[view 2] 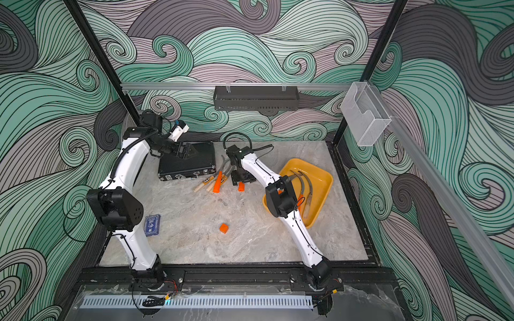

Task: Put small sickles into storage boxes
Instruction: Adjust the sickle at the center of the board.

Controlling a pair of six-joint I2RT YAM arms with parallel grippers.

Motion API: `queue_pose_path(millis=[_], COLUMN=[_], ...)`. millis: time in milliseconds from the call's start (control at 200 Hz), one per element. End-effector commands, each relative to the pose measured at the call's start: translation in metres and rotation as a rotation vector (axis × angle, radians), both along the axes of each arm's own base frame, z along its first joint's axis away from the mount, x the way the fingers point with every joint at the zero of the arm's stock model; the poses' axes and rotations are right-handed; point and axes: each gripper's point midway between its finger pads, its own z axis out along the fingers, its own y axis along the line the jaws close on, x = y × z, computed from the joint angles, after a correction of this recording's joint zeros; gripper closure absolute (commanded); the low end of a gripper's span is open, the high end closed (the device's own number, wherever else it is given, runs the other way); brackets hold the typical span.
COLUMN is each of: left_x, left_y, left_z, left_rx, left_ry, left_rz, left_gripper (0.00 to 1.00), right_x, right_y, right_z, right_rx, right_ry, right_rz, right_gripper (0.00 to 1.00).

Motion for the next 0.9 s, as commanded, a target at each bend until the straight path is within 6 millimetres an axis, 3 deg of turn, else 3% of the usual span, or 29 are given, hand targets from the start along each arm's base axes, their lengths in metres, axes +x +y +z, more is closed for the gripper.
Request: queue_pose_path(millis=[0,365,896], left_x=[0.002,-0.001,-0.004], left_y=[-0.002,-0.002,0.0], left_z=[0.007,0.006,0.005], left_rx=[-0.026,-0.019,-0.011], left_ry=[-0.011,-0.012,-0.015], left_rz=[0.001,-0.001,0.009], left_gripper=[0.02,0.02,0.02], right_x=[0.003,0.001,-0.01], right_y=[0.007,0.005,0.001], right_z=[0.013,0.004,-0.018], right_rx=[0.073,0.075,0.051], right_ry=[0.007,0.033,0.095], right_rz=[-0.023,-0.034,-0.032], right_gripper=[0.29,0.41,0.46])
